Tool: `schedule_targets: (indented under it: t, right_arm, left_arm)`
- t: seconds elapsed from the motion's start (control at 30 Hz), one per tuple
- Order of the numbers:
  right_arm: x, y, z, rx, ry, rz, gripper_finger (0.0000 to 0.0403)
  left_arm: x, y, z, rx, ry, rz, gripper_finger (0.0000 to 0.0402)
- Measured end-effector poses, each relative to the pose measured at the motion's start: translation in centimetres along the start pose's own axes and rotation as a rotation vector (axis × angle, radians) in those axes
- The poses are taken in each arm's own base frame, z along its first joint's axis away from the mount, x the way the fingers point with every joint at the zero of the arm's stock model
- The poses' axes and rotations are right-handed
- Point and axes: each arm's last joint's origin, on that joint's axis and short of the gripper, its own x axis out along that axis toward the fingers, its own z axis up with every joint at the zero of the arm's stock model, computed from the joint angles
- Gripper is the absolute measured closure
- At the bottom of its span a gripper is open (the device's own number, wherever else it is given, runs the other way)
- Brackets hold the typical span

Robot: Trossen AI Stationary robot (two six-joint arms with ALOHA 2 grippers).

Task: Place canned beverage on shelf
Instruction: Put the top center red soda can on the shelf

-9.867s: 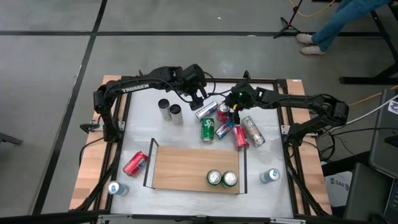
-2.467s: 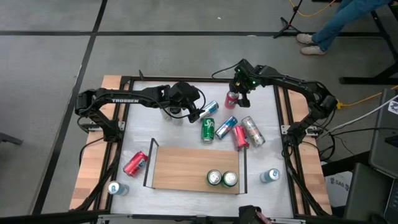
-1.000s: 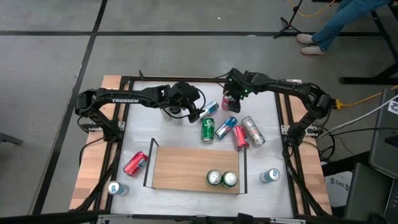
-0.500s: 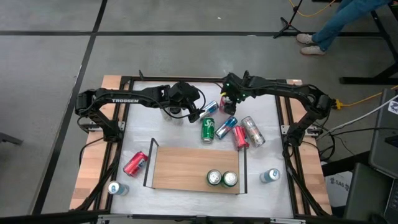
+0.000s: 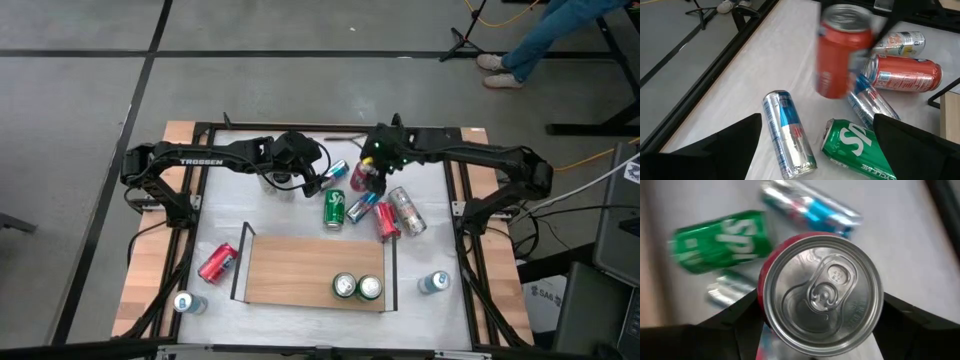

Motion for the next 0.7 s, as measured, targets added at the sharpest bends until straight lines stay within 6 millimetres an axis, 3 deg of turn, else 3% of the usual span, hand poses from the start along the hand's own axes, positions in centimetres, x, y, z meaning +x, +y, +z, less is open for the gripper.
schedule_targets:
  t: [0.4,0.7]
  right_arm:
    - [-2.1,6.4,-0.1,-0.088,-0.009,0.108,0.0114]
    - [-3.7,10.7,-0.2,-0.129,-0.014,0.170,0.0114]
  left_arm:
    - [0.0,-0.1,0.0,0.001,-0.001,-0.002,0.0025]
    - [-0.2,-1.5,-0.2,0.027,0.000,-0.035,0.0025]
